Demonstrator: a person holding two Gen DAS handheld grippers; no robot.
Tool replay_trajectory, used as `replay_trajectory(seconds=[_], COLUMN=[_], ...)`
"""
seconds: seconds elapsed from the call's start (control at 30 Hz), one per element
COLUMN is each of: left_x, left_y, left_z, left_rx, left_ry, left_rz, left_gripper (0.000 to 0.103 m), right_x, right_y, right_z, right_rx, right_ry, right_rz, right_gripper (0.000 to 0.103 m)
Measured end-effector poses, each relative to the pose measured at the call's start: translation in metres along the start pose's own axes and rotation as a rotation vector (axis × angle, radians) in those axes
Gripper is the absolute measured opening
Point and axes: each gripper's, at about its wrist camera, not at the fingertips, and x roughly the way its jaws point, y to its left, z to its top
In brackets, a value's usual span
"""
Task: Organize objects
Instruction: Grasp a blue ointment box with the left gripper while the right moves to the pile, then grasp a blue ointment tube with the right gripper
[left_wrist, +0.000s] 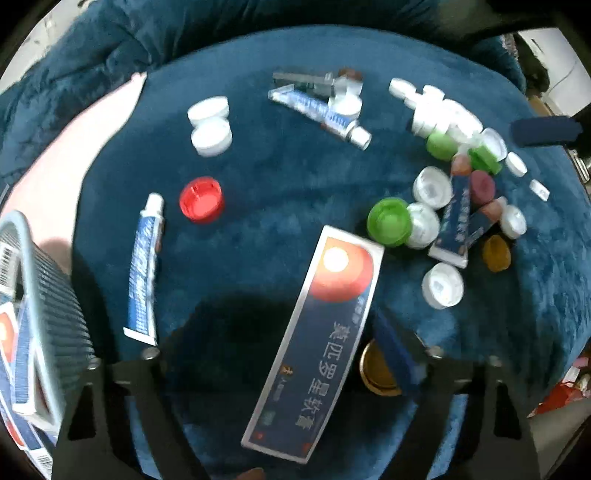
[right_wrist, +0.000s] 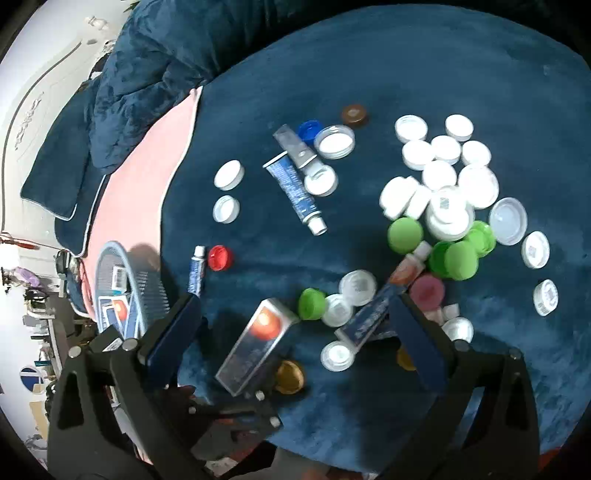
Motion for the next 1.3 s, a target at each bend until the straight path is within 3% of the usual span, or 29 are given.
replay_trajectory(seconds=[0.03,0.07,0.13,0.27,0.5,0.57,0.63,0.8,0.87,0.9,0.93,1.13,1.3], left_x=[0.003,0.006,0.005,-0.001,0.004,0.003,0.002,0.000,-0.001,-0.001,-0.002,-0.002,0.000], left_y=[0.001,0.003,0.008,0.023,0.032,0.034,0.037,0.039,0.039,0.039,0.039,0.044,0.047], left_z=[-0.001,-0.002,-0.001,0.007,0.008,0.006,0.005,-0.001,-0.003,-0.004,-0.005,-0.010,-0.017], left_rx=[-0.006,-0.013,-0.038,-0.097,-0.121,-0.123,-0.127,-0.130,-0.137,-0.142,-0.149,-0.195,-0.195], left_ry=[0.011,0.020,0.016,-0.028,-0.024,-0.022,-0.019,-0.014,-0.016,-0.017,-0.019,-0.020,-0.020], left_rz=[-0.003,-0.004,-0.003,0.004,-0.013,-0.024,-0.029,-0.034,-0.035,-0.036,-0.038,-0.053,-0.050], left_gripper=[0.068,0.047,0.040,0.039,0.040,0.040,0.040,0.042,0.043,0.042,0.042,0.043,0.043], right_x=[0.000,0.000,0.001,0.008,0.050,0.062,0.077,0.104,0.104,0.103,0.100,0.080,0.079], right_y=[-0.003,-0.007,-0.012,-0.012,0.013,0.017,0.019,0.018,0.020,0.021,0.019,0.011,0.008], right_z=[0.002,0.004,0.006,0.011,0.026,0.031,0.037,0.041,0.042,0.041,0.039,0.012,0.007], right_rx=[0.002,0.007,0.014,-0.012,-0.162,-0.185,-0.203,-0.223,-0.263,-0.294,-0.305,-0.336,-0.327], right_ry=[-0.002,-0.004,-0.006,-0.010,-0.007,-0.007,0.013,0.030,0.004,-0.006,-0.006,0.119,0.103], right_rz=[-0.006,-0.012,-0.013,-0.029,-0.064,-0.061,-0.070,-0.130,-0.166,-0.205,-0.208,-0.176,-0.188], right_gripper=[0.103,0.103,0.103,0.103,0.102,0.094,0.079,0.065,0.041,0.024,0.021,0.020,0.021])
